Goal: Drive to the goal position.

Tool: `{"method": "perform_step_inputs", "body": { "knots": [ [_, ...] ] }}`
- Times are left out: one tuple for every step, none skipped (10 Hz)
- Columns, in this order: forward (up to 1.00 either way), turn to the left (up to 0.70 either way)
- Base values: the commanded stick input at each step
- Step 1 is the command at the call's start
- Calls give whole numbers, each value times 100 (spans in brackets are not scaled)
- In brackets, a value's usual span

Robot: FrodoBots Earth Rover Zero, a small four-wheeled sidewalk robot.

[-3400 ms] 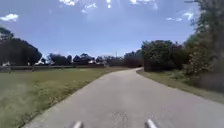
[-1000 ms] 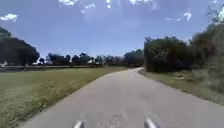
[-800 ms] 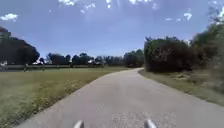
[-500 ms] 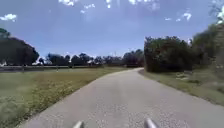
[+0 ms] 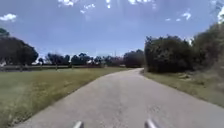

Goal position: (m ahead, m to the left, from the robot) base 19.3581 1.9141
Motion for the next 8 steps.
{"method": "perform_step_inputs", "body": {
  "knots": [
    [50,0],
    [50,0],
    [50,0],
    [50,0],
    [50,0],
    [50,0],
    [50,0],
    [50,0]
  ]
}}
